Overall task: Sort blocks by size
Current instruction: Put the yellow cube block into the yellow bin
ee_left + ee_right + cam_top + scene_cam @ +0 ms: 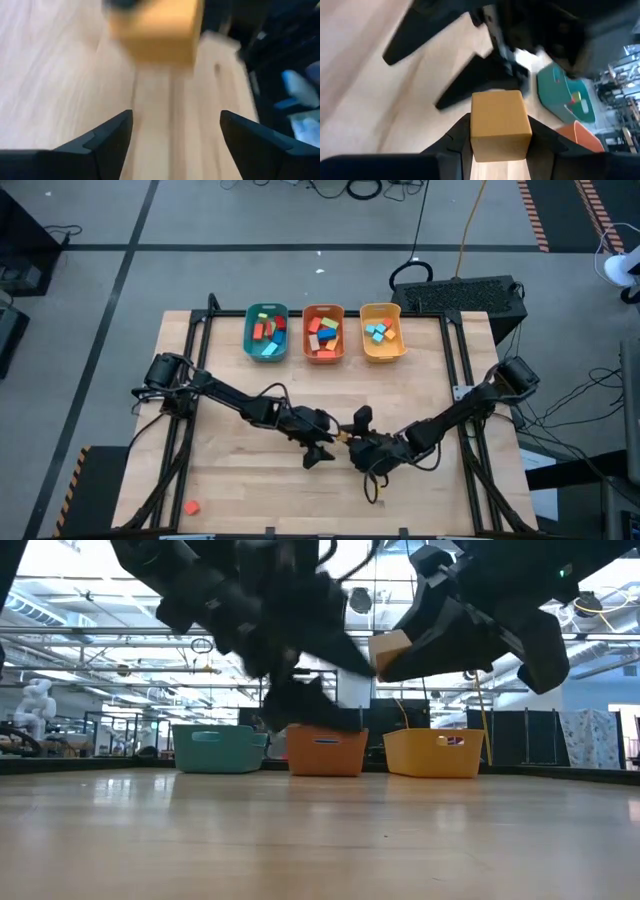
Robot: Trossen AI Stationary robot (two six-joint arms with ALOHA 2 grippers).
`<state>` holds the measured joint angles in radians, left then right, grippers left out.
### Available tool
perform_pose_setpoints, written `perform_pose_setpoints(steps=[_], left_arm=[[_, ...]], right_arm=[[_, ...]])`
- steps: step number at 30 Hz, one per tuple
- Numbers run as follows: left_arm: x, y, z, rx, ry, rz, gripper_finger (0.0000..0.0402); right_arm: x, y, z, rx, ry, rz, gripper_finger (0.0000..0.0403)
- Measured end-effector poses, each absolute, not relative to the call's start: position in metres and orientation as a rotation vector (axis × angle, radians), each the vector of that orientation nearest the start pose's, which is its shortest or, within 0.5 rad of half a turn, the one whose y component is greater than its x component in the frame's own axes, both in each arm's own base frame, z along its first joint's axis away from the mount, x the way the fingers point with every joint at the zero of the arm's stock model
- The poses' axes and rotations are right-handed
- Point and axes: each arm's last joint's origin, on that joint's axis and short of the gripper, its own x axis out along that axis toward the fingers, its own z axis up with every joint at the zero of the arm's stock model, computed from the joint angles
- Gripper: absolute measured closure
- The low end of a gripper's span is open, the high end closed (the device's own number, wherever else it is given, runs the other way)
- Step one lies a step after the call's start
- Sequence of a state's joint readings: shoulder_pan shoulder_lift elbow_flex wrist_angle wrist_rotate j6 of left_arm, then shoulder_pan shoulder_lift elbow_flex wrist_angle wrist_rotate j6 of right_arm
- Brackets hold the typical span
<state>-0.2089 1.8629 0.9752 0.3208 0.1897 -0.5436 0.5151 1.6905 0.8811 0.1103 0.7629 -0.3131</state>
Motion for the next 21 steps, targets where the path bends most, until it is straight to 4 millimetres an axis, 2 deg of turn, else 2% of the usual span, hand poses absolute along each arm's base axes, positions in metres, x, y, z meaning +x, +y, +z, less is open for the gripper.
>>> perform_pose_setpoints(steps=[5, 10, 14, 21], left_arm=[[0.359, -0.075, 0.138, -0.566, 0.838, -0.075, 0.0098], [0.354, -0.072, 0.132, -0.554, 0.919, -0.026, 0.0098], [0.351, -0.073, 0.129, -0.52, 0.937, 0.026, 0.0098], [0.347, -0.076, 0.128, -0.502, 0.969, 0.041, 0.0098]], right_arm=[[0.293, 0.13, 0.181, -0.716, 0.681, -0.172, 0.0287], [0.284, 0.102, 0.194, -0.677, 0.778, -0.249, 0.0287], [0.277, 0.069, 0.207, -0.637, 0.851, -0.34, 0.0287], [0.262, -0.003, 0.223, -0.552, 0.923, -0.542, 0.0287]])
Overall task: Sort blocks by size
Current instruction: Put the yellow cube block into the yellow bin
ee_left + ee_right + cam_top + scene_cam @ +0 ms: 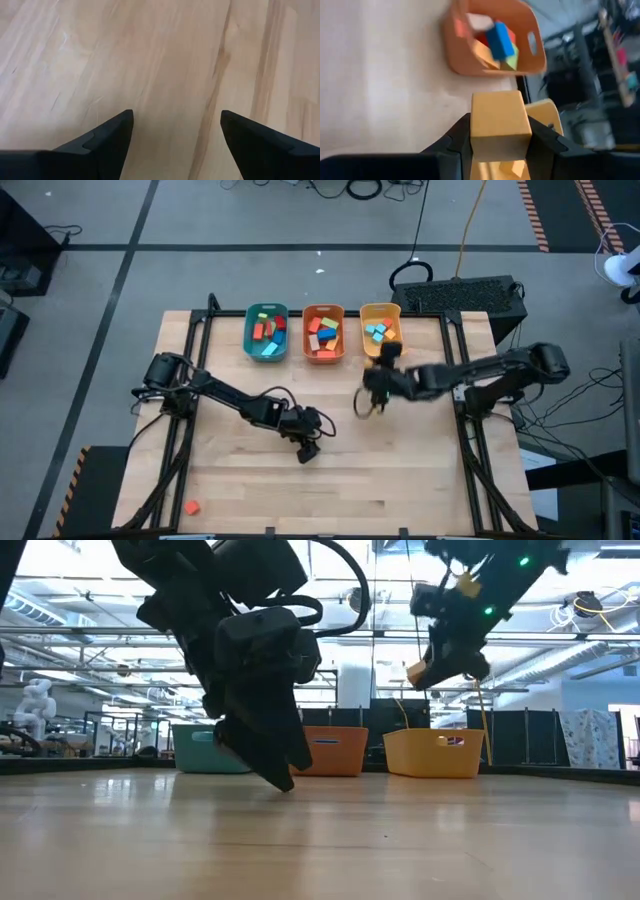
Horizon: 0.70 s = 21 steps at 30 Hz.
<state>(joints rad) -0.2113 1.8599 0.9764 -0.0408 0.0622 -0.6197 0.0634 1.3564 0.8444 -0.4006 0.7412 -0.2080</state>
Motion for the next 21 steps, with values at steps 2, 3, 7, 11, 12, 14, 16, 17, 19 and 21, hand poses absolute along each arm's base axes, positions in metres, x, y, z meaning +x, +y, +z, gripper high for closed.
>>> perform_pose_setpoints(steps=[2, 3, 7, 11, 12, 14, 16, 17, 19, 21], left_arm=[[0.346, -0.078, 0.128, -0.494, 0.984, 0.045, 0.0098], [0.345, -0.079, 0.128, -0.491, 0.987, 0.048, 0.0098], [0.343, -0.083, 0.127, -0.469, 0.994, 0.06, 0.0098], [0.342, -0.086, 0.127, -0.444, 0.985, 0.078, 0.0098], [0.342, -0.085, 0.126, -0.44, 0.984, 0.085, 0.0098], [0.342, -0.085, 0.126, -0.437, 0.982, 0.094, 0.0098], [0.342, -0.085, 0.126, -0.441, 0.98, 0.1, 0.0098], [0.342, -0.085, 0.126, -0.442, 0.98, 0.101, 0.0098], [0.342, -0.085, 0.126, -0.442, 0.98, 0.102, 0.0098], [0.341, -0.086, 0.126, -0.437, 0.982, 0.101, 0.0098]], right_arm=[[0.257, -0.025, 0.227, -0.488, 0.927, -0.563, 0.0287], [0.253, -0.035, 0.229, -0.449, 0.927, -0.569, 0.0287], [0.238, -0.072, 0.232, -0.324, 0.933, -0.574, 0.0287], [0.227, -0.104, 0.233, -0.231, 0.908, -0.599, 0.0287], [0.224, -0.112, 0.231, -0.203, 0.905, -0.604, 0.0287], [0.221, -0.128, 0.228, -0.131, 0.884, -0.635, 0.0287], [0.217, -0.142, 0.224, -0.041, 0.867, -0.691, 0.0287], [0.217, -0.148, 0.221, -0.002, 0.856, -0.723, 0.0287], [0.214, -0.158, 0.215, 0.072, 0.851, -0.765, 0.0287], [0.212, -0.166, 0.208, 0.161, 0.851, -0.775, 0.0287]])
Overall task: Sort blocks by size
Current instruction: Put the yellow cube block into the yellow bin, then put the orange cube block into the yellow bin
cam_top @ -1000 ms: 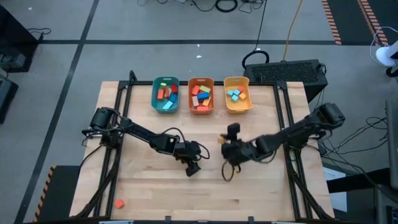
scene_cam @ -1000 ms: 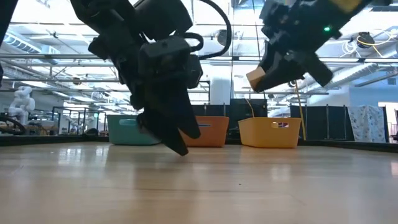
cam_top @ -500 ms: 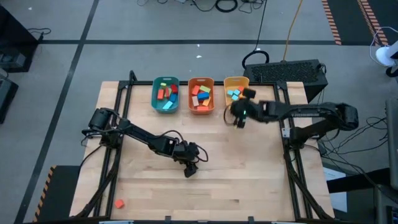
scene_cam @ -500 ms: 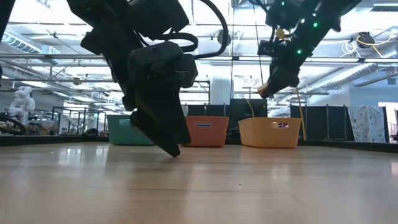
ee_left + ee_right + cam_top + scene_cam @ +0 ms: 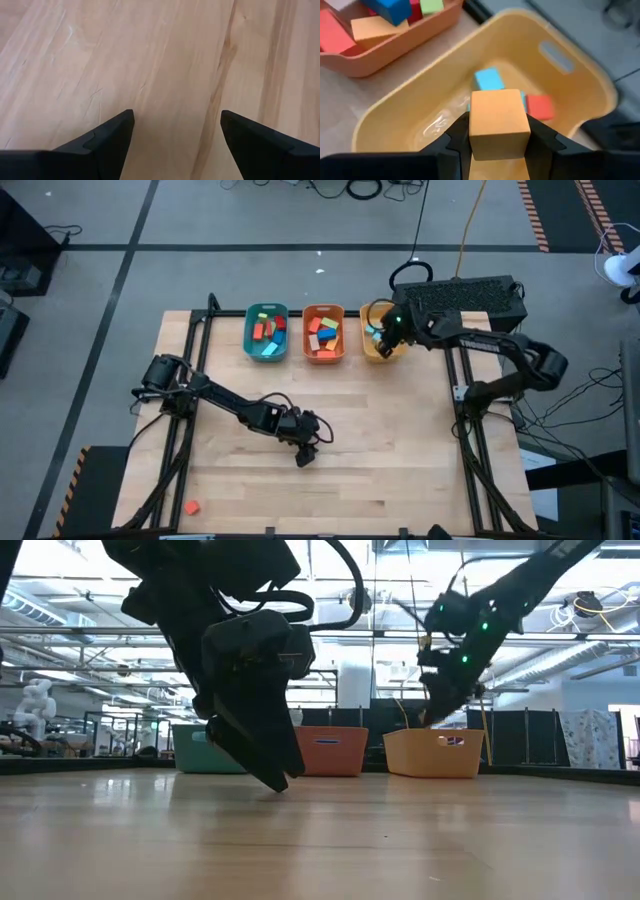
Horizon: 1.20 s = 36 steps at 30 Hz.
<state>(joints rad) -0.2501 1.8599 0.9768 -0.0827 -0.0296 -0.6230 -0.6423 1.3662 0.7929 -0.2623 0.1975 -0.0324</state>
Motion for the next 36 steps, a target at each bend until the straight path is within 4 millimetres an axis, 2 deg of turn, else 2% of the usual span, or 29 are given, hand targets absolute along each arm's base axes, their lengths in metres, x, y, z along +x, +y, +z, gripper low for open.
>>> perform_pose_setpoints(steps=[7, 12, 17, 21, 24, 30, 36], left_arm=[[0.341, -0.087, 0.125, -0.432, 0.983, 0.104, 0.0098], [0.341, -0.086, 0.125, -0.434, 0.983, 0.105, 0.0098], [0.341, -0.086, 0.125, -0.435, 0.984, 0.104, 0.0098], [0.341, -0.086, 0.125, -0.425, 0.982, 0.099, 0.0098], [0.342, -0.086, 0.125, -0.352, 0.973, 0.066, 0.0098], [0.343, -0.085, 0.124, -0.272, 0.95, 0.067, 0.0098], [0.344, -0.084, 0.125, -0.265, 0.933, 0.086, 0.0098]], right_arm=[[0.206, -0.188, 0.181, 0.362, 0.898, -0.813, 0.0287], [0.206, -0.194, 0.164, 0.448, 0.931, -0.745, 0.0285], [0.206, -0.195, 0.158, 0.477, 0.954, -0.733, 0.0228], [0.206, -0.196, 0.16, 0.47, 0.938, -0.737, 0.0192], [0.206, -0.196, 0.165, 0.456, 0.914, -0.74, 0.018], [0.203, -0.191, 0.182, 0.43, 0.863, -0.741, 0.0182], [0.201, -0.176, 0.211, 0.373, 0.764, -0.715, 0.0191]])
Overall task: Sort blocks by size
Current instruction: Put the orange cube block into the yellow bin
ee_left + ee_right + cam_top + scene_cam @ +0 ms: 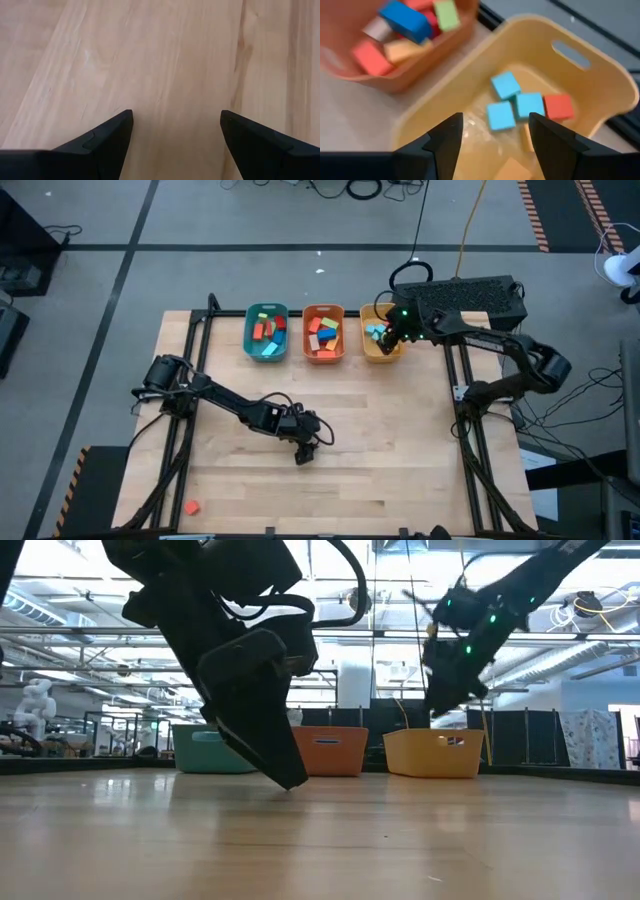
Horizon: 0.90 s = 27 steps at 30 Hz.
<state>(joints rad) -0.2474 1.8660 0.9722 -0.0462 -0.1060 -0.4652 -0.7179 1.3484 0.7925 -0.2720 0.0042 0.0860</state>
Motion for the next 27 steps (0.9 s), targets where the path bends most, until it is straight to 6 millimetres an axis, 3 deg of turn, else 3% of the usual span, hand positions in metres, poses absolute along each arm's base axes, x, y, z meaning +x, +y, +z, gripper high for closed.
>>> perform_pose_setpoints(steps=[7, 16, 27], left_arm=[[0.345, -0.084, 0.125, -0.265, 0.923, 0.089, 0.0098], [0.341, -0.095, 0.126, -0.244, 0.91, 0.121, 0.0098], [0.324, -0.118, 0.16, -0.286, 0.827, 0.173, 0.0098]], right_arm=[[0.206, -0.143, 0.242, 0.3, 0.652, -0.616, 0.0191], [0.216, -0.103, 0.262, 0.237, 0.564, -0.568, 0.0191], [0.225, -0.066, 0.268, 0.168, 0.549, -0.445, 0.0191]])
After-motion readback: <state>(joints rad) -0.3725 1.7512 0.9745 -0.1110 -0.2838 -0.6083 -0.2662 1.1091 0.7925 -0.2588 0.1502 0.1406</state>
